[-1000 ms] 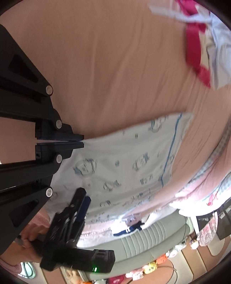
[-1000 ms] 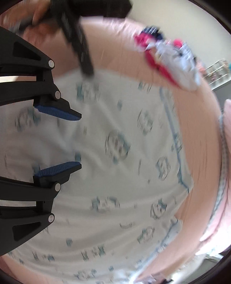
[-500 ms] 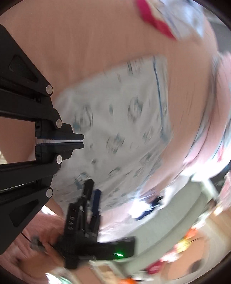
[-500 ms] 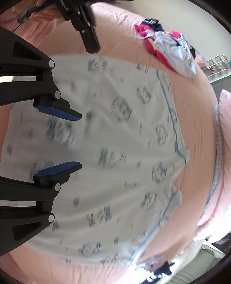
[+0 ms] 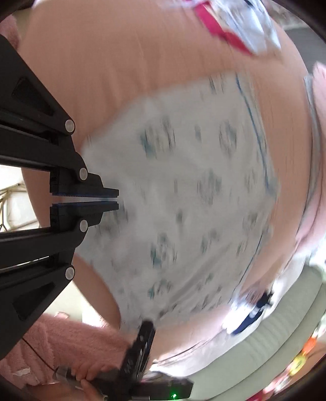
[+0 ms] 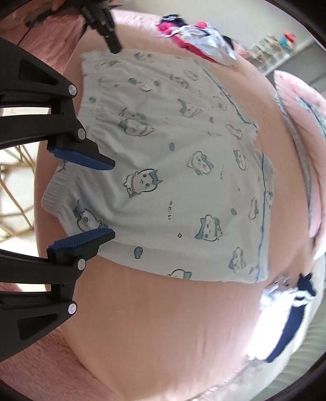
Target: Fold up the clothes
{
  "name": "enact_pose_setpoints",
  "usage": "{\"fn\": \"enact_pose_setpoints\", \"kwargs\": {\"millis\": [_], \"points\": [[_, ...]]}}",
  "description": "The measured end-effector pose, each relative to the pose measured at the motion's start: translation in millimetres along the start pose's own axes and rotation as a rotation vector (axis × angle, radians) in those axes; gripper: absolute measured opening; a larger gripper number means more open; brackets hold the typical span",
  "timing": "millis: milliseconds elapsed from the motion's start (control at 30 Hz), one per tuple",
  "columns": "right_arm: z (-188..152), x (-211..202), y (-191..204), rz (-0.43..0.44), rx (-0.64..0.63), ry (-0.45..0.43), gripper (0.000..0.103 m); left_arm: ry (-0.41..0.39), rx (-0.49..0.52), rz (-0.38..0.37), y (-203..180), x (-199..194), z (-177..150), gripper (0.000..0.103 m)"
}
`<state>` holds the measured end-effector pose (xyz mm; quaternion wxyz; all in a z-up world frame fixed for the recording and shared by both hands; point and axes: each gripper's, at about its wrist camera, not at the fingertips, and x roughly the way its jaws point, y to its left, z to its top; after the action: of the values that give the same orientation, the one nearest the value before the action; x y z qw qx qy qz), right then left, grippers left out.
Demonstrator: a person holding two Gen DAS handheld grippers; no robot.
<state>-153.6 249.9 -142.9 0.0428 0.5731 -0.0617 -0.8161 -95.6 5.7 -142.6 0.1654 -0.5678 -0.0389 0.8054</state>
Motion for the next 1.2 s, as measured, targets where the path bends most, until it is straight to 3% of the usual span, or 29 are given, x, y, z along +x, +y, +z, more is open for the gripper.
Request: {"fn": "enact_pose_setpoints", "kwargs": {"millis": [133, 300, 400, 533, 600, 633, 767, 833, 967, 1067, 1200], "points": [[-15.8, 9.2, -1.3, -0.031, -0.05, 0.02, 0.048, 0.085, 0.02, 0.065, -14.3, 24.5, -12.3, 0.002], [-33.0, 2.1, -26.4, 0.036, -0.006, 0.009, 0.057, 0.059, -0.147, 0.042, 7.7, 4.8, -32.4, 0.002], [-36.5, -5.5, -41.1, 0.09, 0.066, -0.026, 0.057, 0.032, -0.163, 0.052, 1.6, -3.2, -27.5, 0.002], [-30.7, -11.9, -53.3, 0.09, 0.136, -0.108, 0.057, -0.068, -0.059, -0.04, -35.2, -4.2, 1.5, 0.002], [-30.5, -5.0, -51.7, 0.1, 0.147, -0.099, 0.057, -0.092, 0.003, -0.067, -59.0, 9.1, 22.0, 0.002], [-30.5, -1.4, -51.5, 0.102, 0.151, -0.092, 0.057, -0.088, 0.034, -0.061, -69.9, 19.0, 31.5, 0.002], [-36.6, 4.0, -44.5, 0.017, 0.054, -0.042, 0.057, 0.056, 0.072, 0.05, -82.6, 56.3, 36.4, 0.003], [-44.0, 1.0, -46.1, -0.02, 0.05, -0.023, 0.057, 0.012, 0.048, 0.031, -72.4, 48.8, 24.1, 0.004], [-47.4, -1.5, -51.0, -0.013, 0.078, -0.014, 0.057, 0.022, -0.043, -0.041, -46.9, 33.8, 0.1, 0.004], [-48.8, -1.9, -49.0, -0.008, 0.076, -0.022, 0.057, -0.028, -0.087, -0.076, -43.8, 19.9, -15.8, 0.004], [-50.6, -2.4, -46.4, 0.0, 0.074, -0.032, 0.057, -0.184, -0.08, 0.009, -33.8, -11.1, -12.4, 0.012]]}}
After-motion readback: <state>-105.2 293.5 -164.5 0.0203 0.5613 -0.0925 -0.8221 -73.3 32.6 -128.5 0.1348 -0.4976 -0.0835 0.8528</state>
